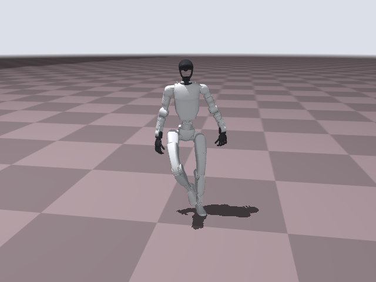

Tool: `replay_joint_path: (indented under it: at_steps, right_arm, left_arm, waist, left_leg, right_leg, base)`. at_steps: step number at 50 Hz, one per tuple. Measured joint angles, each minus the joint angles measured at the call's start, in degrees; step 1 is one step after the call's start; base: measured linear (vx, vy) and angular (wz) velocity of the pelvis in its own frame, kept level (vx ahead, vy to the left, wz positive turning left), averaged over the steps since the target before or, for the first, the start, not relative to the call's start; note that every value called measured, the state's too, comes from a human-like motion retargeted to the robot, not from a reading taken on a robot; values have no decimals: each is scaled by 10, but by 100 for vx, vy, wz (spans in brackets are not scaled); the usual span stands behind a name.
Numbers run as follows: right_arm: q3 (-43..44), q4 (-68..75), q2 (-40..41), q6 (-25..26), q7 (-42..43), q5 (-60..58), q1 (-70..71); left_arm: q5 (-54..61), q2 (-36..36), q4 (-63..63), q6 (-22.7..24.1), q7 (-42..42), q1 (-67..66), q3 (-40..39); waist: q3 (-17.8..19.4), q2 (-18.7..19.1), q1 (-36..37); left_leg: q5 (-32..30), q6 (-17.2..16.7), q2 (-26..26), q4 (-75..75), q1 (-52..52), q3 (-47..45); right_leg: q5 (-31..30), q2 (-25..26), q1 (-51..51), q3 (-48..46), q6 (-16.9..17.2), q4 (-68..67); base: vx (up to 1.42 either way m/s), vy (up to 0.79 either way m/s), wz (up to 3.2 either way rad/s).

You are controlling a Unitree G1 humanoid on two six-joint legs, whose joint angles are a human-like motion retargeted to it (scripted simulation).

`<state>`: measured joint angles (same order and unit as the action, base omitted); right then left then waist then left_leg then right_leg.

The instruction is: Kungfu

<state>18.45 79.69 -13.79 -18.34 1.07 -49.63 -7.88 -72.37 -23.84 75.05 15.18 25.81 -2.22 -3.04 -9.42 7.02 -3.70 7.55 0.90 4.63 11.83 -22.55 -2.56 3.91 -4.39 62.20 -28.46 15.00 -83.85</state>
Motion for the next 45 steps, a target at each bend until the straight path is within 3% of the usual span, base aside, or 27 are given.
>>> replay_joint_path:
  at_steps: [5, 8, 12, 15, 18, 20, 23, 25, 27, 28, 30, 32, 36, 38, 40, 42, 45]
  right_arm:
    - [0, 11, 9, 0, 5, -6, -1]
    - [-2, -1, 9, -3, 7, -9, 0]
    - [15, -50, 5, -1, 1, -14, -15]
    - [39, -103, 14, -6, 5, -4, -57]
    - [35, -142, 17, -37, 39, 58, -71]
    - [30, -176, 17, -61, 55, 118, -63]
    - [9, -267, 36, -113, 42, 224, -66]
    - [-21, -344, 44, -138, 14, 312, -76]
    - [-41, -415, 54, -153, -49, 394, -111]
    - [-33, -449, 68, -155, -95, 428, -124]
    - [-34, -501, 90, -148, -177, 478, -139]
    - [-55, -548, 85, -132, -211, 518, -149]
    - [-84, -613, 52, -153, -206, 626, -165]
    - [-92, -633, 49, -167, -200, 678, -166]
    - [-91, -648, 52, -168, -204, 724, -166]
    - [-90, -662, 56, -159, -217, 756, -165]
    - [-92, -687, 55, -159, -228, 774, -163]
  left_arm:
    - [-6, 5, 3, -5, -15, -2, -12]
    - [16, 10, 8, -8, -14, 9, -13]
    - [34, 38, 7, -36, -23, 14, -47]
    - [43, 102, -7, -74, -56, -10, -152]
    - [227, 162, -56, -30, -60, -18, -268]
    - [429, 154, -122, -11, -16, 7, -290]
    - [748, 54, -243, -39, 42, 98, -342]
    - [940, -19, -310, -66, 65, 200, -367]
    - [1106, -70, -350, -94, 99, 322, -350]
    - [1190, -83, -367, -111, 112, 395, -314]
    - [1346, -76, -394, -129, 144, 526, -244]
    - [1474, -38, -439, -139, 179, 596, -197]
    - [1546, 70, -504, -161, 230, 668, -119]
    - [1546, 124, -517, -168, 238, 687, -63]
    - [1553, 183, -524, -190, 241, 695, -4]
    - [1572, 232, -525, -222, 246, 686, 46]
    - [1602, 266, -520, -265, 239, 668, 98]
  waist:
    - [-5, -5, -13]
    - [13, -23, -8]
    - [39, -44, 14]
    - [12, -28, 9]
    - [19, -19, 10]
    - [42, -27, -37]
    - [84, -48, -79]
    - [85, -55, -62]
    - [66, -89, 3]
    - [58, -108, 52]
    - [35, -123, 55]
    - [27, -107, 31]
    - [37, -54, -56]
    - [55, -32, -103]
    - [64, -29, -118]
    - [69, -31, -119]
    - [85, -33, -121]
  left_leg:
    - [17, -2, -1, 35, -17, -7]
    - [33, -5, -5, 70, -18, -30]
    - [36, -6, -25, 67, 25, -68]
    - [-32, -43, -35, 40, 42, -65]
    - [-172, -145, -49, 27, 58, -65]
    - [-275, -159, -109, 47, 10, -127]
    - [-250, -159, -135, 176, -60, -189]
    - [-162, -159, -73, 217, -99, -162]
    - [-121, -149, 65, 180, -83, -189]
    - [-117, -119, 126, 166, -77, -215]
    - [-133, -24, 172, 114, -94, -208]
    - [-172, 8, 185, 48, -97, -192]
    - [-190, -2, 194, -72, -55, -286]
    - [-168, 14, 200, -72, -43, -324]
    - [-163, 24, 204, -83, -26, -397]
    - [-189, 5, 200, -116, 10, -466]
    - [-217, -12, 216, -111, 26, -477]
  right_leg:
    - [19, -2, 21, -2, 0, -22]
    - [-1, 16, 5, 22, 0, 15]
    - [-49, 51, -80, 87, 0, 141]
    - [-83, 74, -186, 130, 0, 324]
    - [-158, 95, -325, 190, 0, 552]
    - [-211, 16, -372, 192, 0, 672]
    - [-63, -95, -422, 171, -2, 662]
    - [34, -95, -415, 152, -91, 658]
    - [107, -45, -401, 175, -196, 637]
    - [126, -21, -381, 201, -213, 606]
    - [161, 2, -327, 236, -217, 535]
    - [182, -11, -321, 214, -234, 511]
    - [213, -18, -327, 198, -231, 473]
    - [213, -29, -348, 165, -226, 478]
    - [211, -42, -363, 151, -222, 487]
    - [212, -46, -365, 154, -218, 484]
    - [212, -50, -369, 159, -212, 479]
  base:
    - [11, -5, -6]
    - [2, -16, -36]
    - [9, -7, -49]
    - [31, 9, 9]
    - [-3, 9, 33]
    - [-75, 85, 234]
    - [-66, 79, 201]
    - [-5, -89, 43]
    - [23, -155, -130]
    - [17, -105, -144]
    - [12, -37, -30]
    - [11, 26, 16]
    - [11, 44, 91]
    - [2, 24, 147]
    - [8, 19, 62]
    - [13, 20, -10]
    - [10, 21, -50]
